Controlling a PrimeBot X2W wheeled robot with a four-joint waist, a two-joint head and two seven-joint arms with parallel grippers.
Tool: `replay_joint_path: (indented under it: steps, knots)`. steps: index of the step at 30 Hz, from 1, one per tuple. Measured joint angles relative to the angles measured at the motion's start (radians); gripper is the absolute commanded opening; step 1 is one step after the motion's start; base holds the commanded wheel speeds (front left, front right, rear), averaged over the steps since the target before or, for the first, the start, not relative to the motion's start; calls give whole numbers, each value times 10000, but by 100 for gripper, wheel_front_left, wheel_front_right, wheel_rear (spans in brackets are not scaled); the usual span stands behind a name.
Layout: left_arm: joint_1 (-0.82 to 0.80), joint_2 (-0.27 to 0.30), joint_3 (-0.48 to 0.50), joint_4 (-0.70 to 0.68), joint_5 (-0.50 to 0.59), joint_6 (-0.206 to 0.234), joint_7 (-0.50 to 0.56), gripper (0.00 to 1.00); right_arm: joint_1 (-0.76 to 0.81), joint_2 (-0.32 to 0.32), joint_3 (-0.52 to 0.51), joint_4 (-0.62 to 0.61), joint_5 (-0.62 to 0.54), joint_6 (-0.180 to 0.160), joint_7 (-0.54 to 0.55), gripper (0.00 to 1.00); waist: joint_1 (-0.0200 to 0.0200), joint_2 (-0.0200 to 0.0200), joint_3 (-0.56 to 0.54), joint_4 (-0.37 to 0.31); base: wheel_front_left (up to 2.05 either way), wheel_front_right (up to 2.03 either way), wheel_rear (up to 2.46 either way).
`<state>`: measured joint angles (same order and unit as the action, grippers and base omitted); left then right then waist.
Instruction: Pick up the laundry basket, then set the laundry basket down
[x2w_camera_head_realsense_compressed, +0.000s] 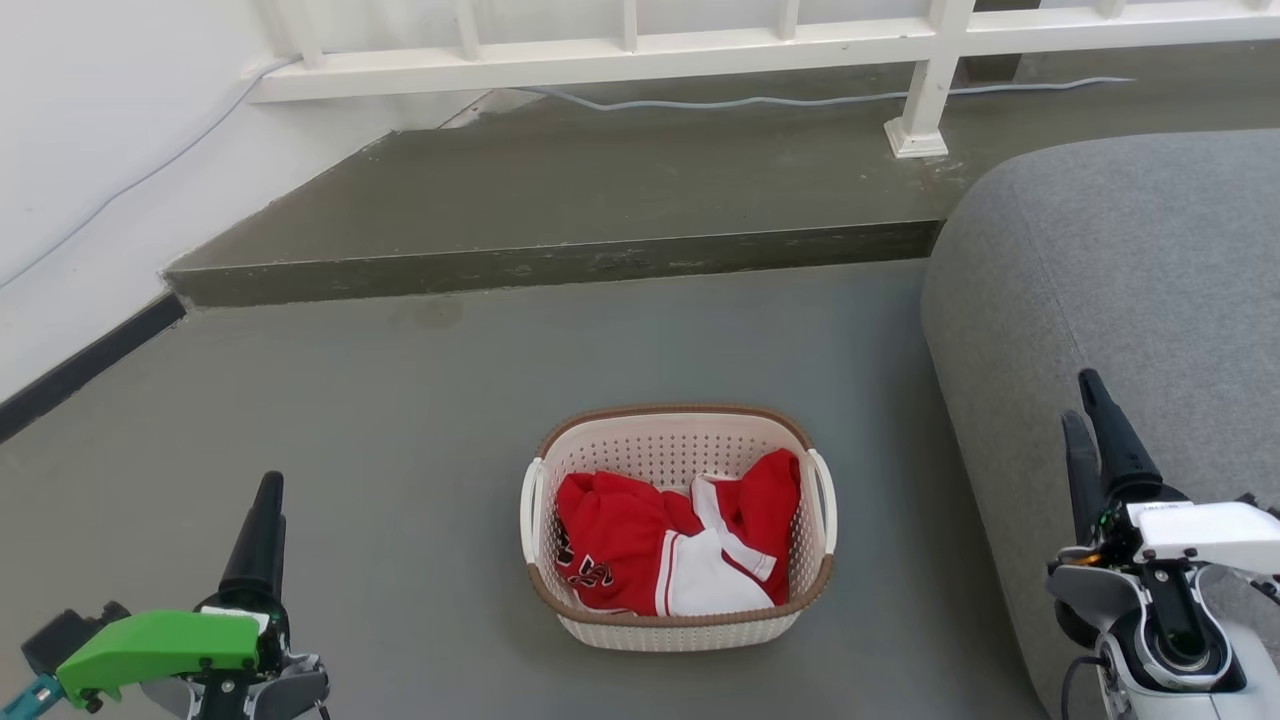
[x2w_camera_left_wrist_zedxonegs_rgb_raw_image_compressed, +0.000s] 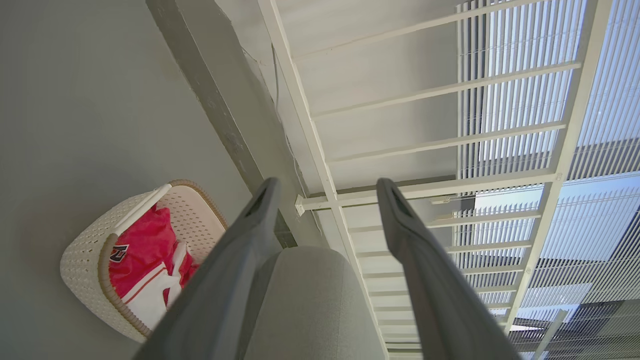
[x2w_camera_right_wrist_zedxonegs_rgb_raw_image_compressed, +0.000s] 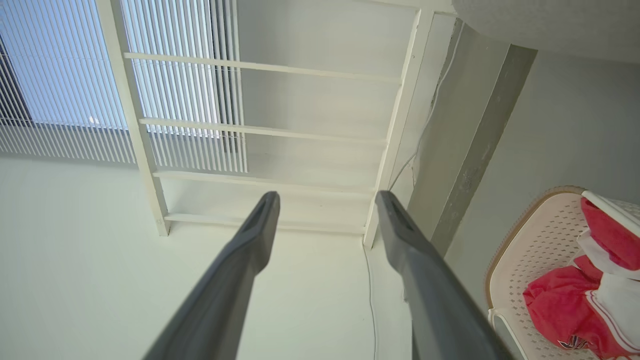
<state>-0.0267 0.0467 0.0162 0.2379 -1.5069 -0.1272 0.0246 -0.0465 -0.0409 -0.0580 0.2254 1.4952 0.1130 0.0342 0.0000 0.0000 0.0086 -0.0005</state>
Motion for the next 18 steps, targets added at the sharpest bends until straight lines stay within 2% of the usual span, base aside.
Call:
replay_joint_path:
  steps: [18]
  knots:
    - [-52,468,-769,-309,2337,0,-610,100,-72,-596,757,-286,-2311,2,-639,100,0,0,61,11,0,0,0]
